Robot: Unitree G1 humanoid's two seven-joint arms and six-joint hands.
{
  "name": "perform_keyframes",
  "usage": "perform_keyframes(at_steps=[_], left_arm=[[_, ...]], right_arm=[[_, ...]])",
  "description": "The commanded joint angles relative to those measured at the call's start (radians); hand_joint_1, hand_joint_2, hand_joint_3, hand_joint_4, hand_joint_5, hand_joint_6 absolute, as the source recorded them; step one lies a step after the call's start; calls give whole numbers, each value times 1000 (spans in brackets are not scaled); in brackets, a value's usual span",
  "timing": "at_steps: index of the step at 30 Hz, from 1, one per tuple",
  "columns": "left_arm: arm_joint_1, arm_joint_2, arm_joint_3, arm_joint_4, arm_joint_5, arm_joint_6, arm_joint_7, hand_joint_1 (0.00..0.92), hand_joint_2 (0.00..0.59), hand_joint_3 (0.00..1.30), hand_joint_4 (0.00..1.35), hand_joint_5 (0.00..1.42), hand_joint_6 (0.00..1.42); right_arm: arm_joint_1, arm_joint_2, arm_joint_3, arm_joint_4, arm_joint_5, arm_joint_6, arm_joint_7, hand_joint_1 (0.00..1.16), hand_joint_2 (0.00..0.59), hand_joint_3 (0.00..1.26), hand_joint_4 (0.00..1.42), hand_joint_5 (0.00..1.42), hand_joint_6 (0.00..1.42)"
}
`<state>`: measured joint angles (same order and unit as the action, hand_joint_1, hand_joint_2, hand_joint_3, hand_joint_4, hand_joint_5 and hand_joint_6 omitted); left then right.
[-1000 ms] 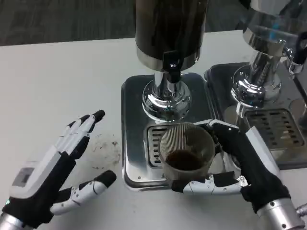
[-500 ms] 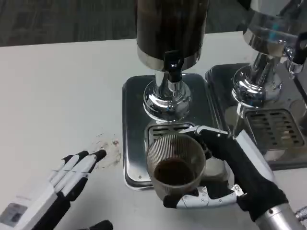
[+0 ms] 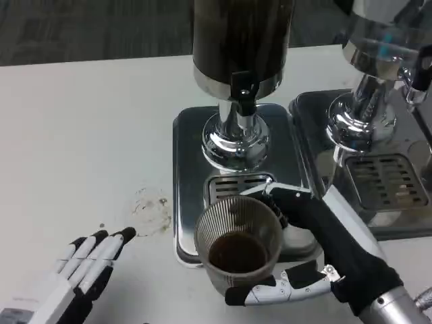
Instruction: Grasp the cup under the faucet to collect the drink, then remove the cup.
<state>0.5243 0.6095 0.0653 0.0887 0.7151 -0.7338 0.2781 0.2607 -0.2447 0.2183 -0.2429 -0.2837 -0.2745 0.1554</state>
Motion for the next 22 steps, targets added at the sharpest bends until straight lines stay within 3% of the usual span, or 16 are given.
perform_keyframes(at_steps=[1,22], left_arm=[[14,-15,0,-19,12,20,24,0,170,0,0,0,0],[31,-41,-12,-86,39,54,31,0,172,0,0,0,0]], right_arm=[[-16,0,5,-24,12,-47,2,1015,56,768,813,784,751],[-5,-18,-11,-43,22,-45,14,1014,57,768,813,793,766]])
